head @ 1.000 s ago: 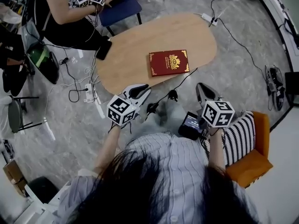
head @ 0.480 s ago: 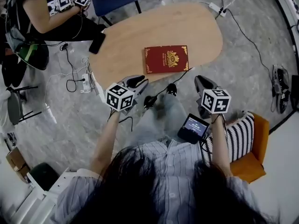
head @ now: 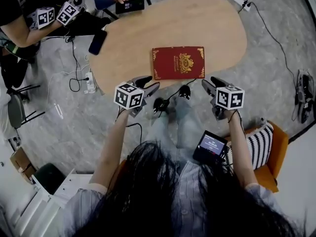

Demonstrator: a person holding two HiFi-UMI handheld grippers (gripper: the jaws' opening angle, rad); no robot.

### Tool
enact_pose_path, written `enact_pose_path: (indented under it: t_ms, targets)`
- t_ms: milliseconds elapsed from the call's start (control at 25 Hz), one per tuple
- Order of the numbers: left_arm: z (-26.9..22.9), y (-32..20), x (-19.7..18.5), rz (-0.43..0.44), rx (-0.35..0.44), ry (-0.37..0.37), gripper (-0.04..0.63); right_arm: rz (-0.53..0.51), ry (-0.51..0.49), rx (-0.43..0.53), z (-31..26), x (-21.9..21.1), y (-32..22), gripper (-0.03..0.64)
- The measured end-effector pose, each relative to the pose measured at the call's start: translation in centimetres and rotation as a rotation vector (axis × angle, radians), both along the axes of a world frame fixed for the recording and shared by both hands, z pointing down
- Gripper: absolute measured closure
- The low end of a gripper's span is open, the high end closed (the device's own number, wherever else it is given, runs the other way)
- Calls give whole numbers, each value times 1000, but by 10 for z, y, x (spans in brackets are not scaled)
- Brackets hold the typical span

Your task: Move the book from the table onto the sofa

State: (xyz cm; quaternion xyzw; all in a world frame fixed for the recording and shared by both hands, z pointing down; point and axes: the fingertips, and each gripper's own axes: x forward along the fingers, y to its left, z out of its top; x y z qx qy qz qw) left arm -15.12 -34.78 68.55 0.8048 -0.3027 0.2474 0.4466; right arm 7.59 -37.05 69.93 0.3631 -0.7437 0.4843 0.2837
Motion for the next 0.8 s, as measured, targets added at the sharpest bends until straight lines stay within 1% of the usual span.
enact_pose_path:
  t_ms: [120,360,520,640,720,800]
  targets:
    - [32,-5,-5,3,-39,-36,388,35,-32,-39,35,-1,-11,405]
    - [77,-18,-16,-36,-90,-72,350,76,10,-114,94,10,-22,397]
    - [99,-24,-22,-77,-123,-73,342,70,-3,-119,114,12,-27,396]
    - [117,-27,-23,-105,-167,-67,341,62,-24,-114,123,10,-34,394]
    - [126,-29,-20,-111,-187,-59,338,67,-39,-122,130,6,-36,394]
    - [130,-32,-16,-111,-191,-52,337,79,-60,-137,136,0,-36,394]
